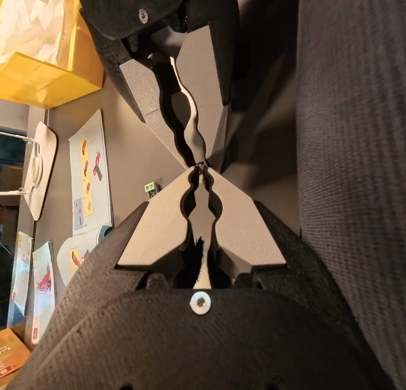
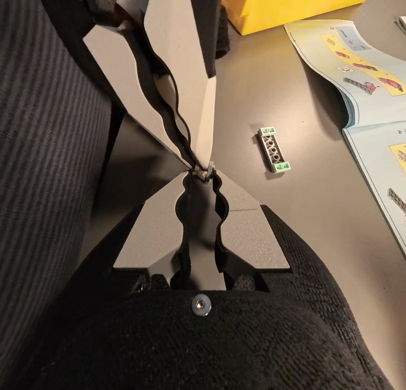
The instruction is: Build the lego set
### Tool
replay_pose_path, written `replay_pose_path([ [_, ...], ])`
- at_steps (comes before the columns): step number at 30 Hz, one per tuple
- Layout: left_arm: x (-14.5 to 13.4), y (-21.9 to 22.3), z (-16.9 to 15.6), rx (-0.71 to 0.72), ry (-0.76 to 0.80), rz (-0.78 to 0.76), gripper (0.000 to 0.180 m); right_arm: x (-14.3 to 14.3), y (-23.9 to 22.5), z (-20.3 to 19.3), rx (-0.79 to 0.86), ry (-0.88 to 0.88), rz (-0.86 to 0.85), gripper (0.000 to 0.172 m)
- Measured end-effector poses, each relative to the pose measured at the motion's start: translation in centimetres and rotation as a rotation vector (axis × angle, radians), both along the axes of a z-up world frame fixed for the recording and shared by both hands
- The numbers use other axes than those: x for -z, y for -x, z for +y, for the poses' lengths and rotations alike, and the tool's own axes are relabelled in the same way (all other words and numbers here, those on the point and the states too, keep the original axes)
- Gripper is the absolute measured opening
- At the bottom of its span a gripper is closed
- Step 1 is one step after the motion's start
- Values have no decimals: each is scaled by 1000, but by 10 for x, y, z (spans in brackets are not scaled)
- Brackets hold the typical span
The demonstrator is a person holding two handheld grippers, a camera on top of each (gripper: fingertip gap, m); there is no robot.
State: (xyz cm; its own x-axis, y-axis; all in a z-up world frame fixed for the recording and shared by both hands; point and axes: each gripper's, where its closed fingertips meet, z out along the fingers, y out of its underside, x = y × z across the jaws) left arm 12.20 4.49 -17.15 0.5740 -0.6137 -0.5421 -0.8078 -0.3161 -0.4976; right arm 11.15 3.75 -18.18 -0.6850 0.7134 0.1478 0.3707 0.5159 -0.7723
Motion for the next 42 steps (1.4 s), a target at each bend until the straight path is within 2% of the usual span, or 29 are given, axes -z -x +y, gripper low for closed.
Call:
replay_pose_path([
  [4,-1,2,0,6,-17,-7,3,-1,3,1,8,-36,36,16],
  [8,-3,4,0,0,-27,-25,3,-2,8,5,-7,-192,156,8],
  [19,-7,3,-2,48,-58,23,3,-9,10,5,-101,-476,401,6],
  [22,-5,2,-2,34,-49,-8,3,-7,9,4,-105,-424,376,6],
  [25,-9,0,-2,-6,-12,-156,4,-10,7,2,-97,-296,336,6],
  [27,-7,11,-1,-65,8,-185,29,-10,6,2,-97,-248,313,6],
  [29,-2,14,-2,-72,39,-194,34,-10,5,2,-101,-225,301,6],
  [33,-2,3,-5,-16,53,-236,24,-12,4,0,-110,-192,294,6],
  [38,0,8,-4,-35,58,-211,10,-11,3,-1,-114,-190,276,6],
  [42,-5,13,0,-12,-27,-77,7,-16,7,2,-75,-169,272,6],
])
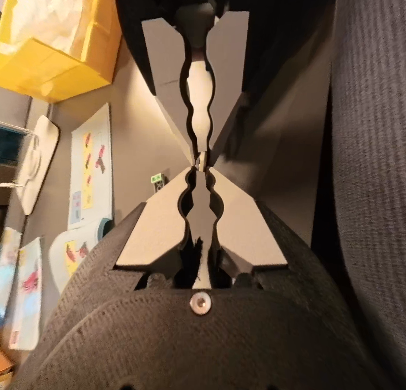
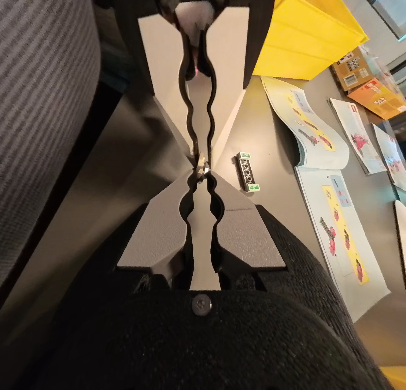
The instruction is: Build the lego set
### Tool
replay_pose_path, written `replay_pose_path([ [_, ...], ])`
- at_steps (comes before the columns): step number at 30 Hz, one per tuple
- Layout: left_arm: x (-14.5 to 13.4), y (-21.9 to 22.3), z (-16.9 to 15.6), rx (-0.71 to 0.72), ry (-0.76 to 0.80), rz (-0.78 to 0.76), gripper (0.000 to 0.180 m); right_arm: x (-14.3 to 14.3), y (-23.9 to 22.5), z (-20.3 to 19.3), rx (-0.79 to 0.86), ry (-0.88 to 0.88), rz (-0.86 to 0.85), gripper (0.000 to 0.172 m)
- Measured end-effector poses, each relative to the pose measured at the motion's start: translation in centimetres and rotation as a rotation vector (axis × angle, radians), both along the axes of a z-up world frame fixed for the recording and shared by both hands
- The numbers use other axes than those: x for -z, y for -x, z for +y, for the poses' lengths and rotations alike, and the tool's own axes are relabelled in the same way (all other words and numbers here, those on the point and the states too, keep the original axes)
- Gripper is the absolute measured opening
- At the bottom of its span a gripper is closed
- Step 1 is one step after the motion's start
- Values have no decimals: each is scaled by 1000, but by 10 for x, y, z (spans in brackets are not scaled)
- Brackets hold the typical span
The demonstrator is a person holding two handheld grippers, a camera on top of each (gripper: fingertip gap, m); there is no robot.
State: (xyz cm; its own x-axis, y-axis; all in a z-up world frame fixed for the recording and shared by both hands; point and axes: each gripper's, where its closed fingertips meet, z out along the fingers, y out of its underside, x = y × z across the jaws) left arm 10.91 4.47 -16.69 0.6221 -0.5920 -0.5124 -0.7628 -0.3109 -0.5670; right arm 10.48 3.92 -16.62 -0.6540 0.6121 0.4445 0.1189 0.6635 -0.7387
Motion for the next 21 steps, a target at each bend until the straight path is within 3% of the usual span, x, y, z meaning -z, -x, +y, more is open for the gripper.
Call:
replay_pose_path([
  [4,0,3,2,8,-30,76,7,0,3,3,24,-98,53,6],
  [9,-2,8,6,-31,-25,47,7,-4,8,9,62,-421,243,5],
  [13,-10,10,9,-116,-47,-138,10,-9,11,13,110,-244,188,6],
  [15,-16,13,7,-101,-98,-86,22,-8,11,16,117,-197,159,6],
  [21,-7,0,3,42,-106,144,16,-1,9,14,105,-205,130,6],
])
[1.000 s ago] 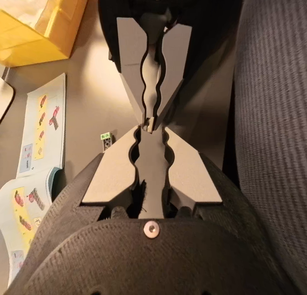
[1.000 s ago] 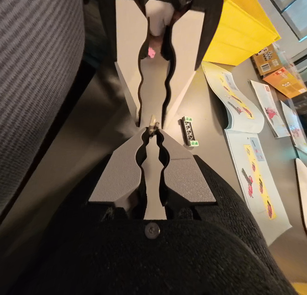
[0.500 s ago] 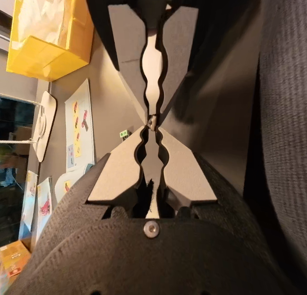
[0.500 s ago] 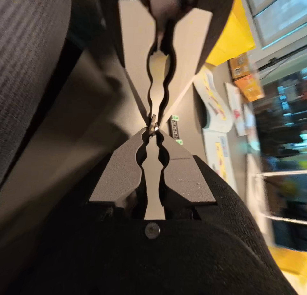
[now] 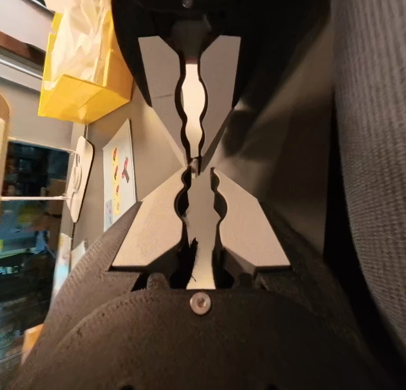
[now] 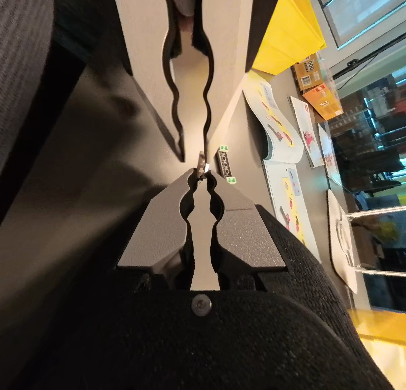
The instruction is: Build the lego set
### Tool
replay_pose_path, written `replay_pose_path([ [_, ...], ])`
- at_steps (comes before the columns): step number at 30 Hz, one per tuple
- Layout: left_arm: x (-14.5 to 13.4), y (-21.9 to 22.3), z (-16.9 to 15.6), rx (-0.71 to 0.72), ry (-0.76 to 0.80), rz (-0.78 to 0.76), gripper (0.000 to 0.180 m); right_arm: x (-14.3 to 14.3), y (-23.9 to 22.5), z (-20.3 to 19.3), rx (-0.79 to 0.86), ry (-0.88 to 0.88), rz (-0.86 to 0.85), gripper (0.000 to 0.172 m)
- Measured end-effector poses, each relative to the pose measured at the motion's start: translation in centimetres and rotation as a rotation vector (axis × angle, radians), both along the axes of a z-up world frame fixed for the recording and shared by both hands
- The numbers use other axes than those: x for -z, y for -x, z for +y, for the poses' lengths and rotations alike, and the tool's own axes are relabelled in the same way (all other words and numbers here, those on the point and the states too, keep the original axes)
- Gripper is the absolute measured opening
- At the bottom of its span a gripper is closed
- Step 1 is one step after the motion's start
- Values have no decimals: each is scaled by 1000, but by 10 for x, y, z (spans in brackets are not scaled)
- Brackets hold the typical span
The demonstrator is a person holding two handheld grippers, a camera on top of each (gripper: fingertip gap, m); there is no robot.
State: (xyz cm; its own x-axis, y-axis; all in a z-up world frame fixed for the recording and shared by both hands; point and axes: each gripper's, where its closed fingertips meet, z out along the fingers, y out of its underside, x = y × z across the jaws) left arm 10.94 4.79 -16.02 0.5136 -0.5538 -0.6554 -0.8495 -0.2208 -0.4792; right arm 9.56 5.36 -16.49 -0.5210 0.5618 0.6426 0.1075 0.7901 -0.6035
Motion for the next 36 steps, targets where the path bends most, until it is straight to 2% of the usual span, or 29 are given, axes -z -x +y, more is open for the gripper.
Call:
replay_pose_path([
  [1,-1,2,1,-2,-12,33,5,2,-1,-1,-8,1,-8,6],
  [2,0,2,1,8,-1,53,4,3,-1,-2,-9,-9,-5,6],
  [5,-2,4,2,-4,-4,72,3,0,0,0,-2,-54,28,6],
  [10,6,3,0,0,34,149,2,7,2,0,-4,-291,95,6],
  [17,1,0,5,-6,-6,205,2,3,3,5,14,-388,141,6],
  [25,-6,-1,3,2,-13,158,2,-5,0,3,-27,-306,195,7],
  [36,-1,1,7,-46,4,222,2,-2,1,6,-22,-371,190,7],
])
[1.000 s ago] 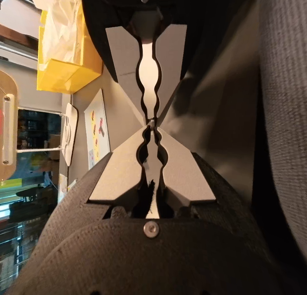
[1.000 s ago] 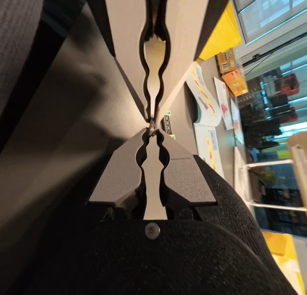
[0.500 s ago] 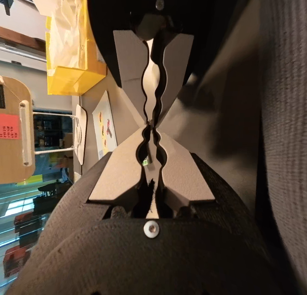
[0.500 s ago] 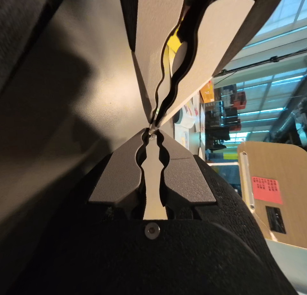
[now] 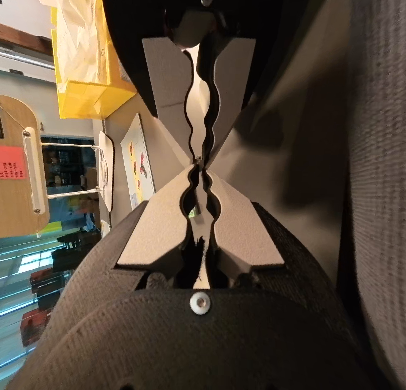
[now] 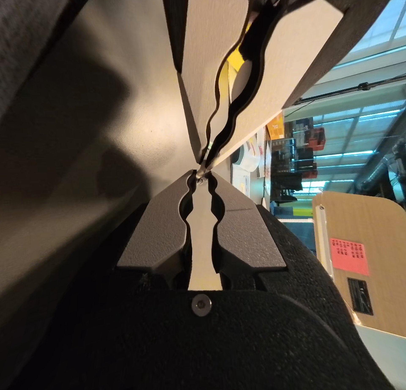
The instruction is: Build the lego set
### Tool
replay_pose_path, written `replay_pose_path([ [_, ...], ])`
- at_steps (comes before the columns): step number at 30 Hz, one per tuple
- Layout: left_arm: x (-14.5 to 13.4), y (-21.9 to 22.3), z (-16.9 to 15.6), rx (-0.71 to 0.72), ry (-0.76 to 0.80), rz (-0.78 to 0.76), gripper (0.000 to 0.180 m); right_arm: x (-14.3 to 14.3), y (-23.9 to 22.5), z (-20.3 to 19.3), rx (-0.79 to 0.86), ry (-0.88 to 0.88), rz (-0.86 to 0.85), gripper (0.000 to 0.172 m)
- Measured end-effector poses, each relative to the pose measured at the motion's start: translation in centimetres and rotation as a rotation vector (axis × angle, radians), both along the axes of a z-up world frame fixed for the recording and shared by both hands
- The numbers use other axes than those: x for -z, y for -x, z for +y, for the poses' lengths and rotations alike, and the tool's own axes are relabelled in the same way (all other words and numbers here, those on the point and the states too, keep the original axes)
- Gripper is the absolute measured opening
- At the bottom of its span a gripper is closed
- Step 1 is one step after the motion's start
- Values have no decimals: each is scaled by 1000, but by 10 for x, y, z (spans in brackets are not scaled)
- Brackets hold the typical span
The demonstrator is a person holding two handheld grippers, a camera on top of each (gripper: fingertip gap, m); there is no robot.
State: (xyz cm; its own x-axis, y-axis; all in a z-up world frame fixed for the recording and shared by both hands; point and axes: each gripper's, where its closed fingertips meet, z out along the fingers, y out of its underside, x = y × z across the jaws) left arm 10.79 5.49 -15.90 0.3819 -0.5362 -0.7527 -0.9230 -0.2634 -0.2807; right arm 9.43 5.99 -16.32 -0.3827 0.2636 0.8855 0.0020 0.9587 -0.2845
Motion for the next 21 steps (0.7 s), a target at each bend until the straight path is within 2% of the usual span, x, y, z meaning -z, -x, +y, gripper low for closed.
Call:
replay_pose_path([
  [8,4,-4,0,-7,18,-26,2,5,-4,0,-12,-42,-33,6],
  [12,5,-5,0,-39,29,-170,3,5,-3,0,-16,23,-42,6],
  [13,3,-4,0,-56,30,-218,8,5,-3,-1,-21,45,-46,6],
  [15,2,6,1,-101,20,-234,31,5,-4,-8,-46,99,-65,6],
  [18,5,4,-1,-97,43,-289,31,5,-4,-12,-62,133,-71,6],
  [21,12,6,-2,-120,66,-273,22,-1,-4,-14,-68,197,-70,6],
])
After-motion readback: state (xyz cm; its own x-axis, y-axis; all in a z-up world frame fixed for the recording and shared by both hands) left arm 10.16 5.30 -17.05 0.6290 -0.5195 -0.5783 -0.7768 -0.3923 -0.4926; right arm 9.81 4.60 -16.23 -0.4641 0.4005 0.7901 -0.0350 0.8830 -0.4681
